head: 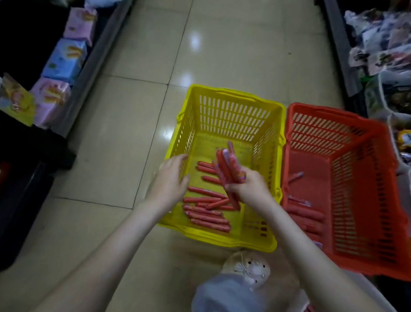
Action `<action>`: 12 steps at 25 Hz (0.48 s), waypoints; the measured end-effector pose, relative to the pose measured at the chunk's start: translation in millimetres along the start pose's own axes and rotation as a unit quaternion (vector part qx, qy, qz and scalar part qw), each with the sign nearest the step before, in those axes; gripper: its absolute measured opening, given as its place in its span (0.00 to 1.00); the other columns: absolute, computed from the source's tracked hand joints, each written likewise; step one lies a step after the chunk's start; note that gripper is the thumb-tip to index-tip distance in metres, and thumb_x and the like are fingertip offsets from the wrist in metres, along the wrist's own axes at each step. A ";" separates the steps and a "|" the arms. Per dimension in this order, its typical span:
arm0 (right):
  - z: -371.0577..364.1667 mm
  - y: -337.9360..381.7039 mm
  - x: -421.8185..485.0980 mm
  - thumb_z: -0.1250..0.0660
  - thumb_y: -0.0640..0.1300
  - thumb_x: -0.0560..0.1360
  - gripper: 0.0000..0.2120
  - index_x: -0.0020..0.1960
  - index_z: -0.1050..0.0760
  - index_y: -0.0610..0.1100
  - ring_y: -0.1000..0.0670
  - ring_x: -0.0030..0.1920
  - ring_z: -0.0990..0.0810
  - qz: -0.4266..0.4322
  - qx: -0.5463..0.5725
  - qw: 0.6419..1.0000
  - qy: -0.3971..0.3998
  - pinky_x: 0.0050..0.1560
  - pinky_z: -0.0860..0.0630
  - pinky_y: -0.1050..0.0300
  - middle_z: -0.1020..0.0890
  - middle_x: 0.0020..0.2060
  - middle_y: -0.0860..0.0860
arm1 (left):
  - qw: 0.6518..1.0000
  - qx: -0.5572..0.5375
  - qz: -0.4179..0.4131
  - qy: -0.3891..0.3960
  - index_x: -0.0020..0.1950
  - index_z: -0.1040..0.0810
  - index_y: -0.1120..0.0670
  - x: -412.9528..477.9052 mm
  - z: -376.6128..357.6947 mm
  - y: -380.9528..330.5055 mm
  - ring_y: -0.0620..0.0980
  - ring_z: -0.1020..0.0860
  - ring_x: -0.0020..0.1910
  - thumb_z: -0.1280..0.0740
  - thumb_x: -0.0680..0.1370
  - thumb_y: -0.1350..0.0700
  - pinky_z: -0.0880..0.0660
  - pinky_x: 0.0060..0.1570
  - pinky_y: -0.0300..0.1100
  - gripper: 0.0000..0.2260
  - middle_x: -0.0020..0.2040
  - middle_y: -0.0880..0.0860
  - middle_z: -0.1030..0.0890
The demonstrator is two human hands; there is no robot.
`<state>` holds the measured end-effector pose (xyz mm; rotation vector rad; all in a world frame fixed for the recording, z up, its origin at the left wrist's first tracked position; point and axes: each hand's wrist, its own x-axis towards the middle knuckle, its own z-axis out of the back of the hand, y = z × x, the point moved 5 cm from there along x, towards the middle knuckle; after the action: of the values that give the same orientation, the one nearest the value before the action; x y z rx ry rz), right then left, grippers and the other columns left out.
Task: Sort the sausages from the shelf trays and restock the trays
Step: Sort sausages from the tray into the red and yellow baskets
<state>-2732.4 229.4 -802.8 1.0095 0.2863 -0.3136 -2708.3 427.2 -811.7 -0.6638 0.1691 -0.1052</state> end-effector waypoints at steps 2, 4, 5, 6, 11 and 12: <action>-37.8 -34.9 34.0 0.28 0.36 0.68 0.18 0.57 0.20 0.45 0.50 0.49 0.20 0.021 -0.136 0.989 0.060 0.42 0.32 0.57 0.17 0.46 0.47 | 0.989 0.143 -0.028 0.030 0.74 0.36 0.57 6.2 -28.5 32.9 0.55 0.40 0.74 0.33 0.76 0.55 0.46 0.73 0.51 0.27 0.73 0.57 0.34; -78.8 -72.1 61.1 0.30 0.40 0.71 0.16 0.58 0.22 0.46 0.45 0.55 0.21 0.030 -0.235 0.962 0.138 0.46 0.29 0.56 0.18 0.53 0.44 | 0.954 0.286 -0.089 0.033 0.72 0.33 0.58 4.8 -57.3 54.1 0.56 0.39 0.74 0.29 0.71 0.51 0.49 0.73 0.58 0.32 0.73 0.58 0.34; -94.6 -86.2 68.5 0.31 0.41 0.72 0.16 0.59 0.24 0.46 0.43 0.57 0.22 0.029 -0.274 0.946 0.170 0.49 0.28 0.55 0.19 0.55 0.43 | 0.932 0.341 -0.116 0.032 0.71 0.31 0.58 2.0 -66.7 58.4 0.56 0.37 0.73 0.28 0.69 0.49 0.49 0.71 0.61 0.33 0.72 0.58 0.32; -107.0 -99.4 73.9 0.33 0.41 0.72 0.18 0.62 0.27 0.47 0.43 0.59 0.23 0.022 -0.306 0.931 0.196 0.53 0.27 0.54 0.21 0.59 0.42 | 0.915 0.381 -0.134 0.028 0.70 0.30 0.58 0.0 -72.7 60.2 0.56 0.35 0.73 0.28 0.68 0.47 0.49 0.70 0.63 0.33 0.71 0.58 0.31; -114.6 -98.6 73.3 0.38 0.35 0.74 0.30 0.74 0.41 0.43 0.43 0.69 0.33 0.073 -0.407 0.895 0.166 0.68 0.35 0.53 0.33 0.71 0.45 | 0.909 0.403 -0.106 -0.009 0.68 0.26 0.56 4.6 -77.6 47.4 0.60 0.37 0.73 0.29 0.68 0.47 0.56 0.70 0.64 0.29 0.71 0.60 0.31; -103.8 -87.5 66.8 0.39 0.35 0.75 0.29 0.74 0.41 0.42 0.44 0.70 0.34 0.098 -0.396 0.903 0.139 0.68 0.37 0.54 0.32 0.70 0.45 | 0.917 0.386 -0.100 -0.005 0.66 0.25 0.56 3.6 -81.3 39.1 0.61 0.36 0.72 0.28 0.68 0.49 0.55 0.70 0.65 0.28 0.70 0.61 0.30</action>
<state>-2714.0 267.1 -948.2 0.2622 0.5141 0.1407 -2718.5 408.3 -899.4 0.1127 0.0383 -0.3464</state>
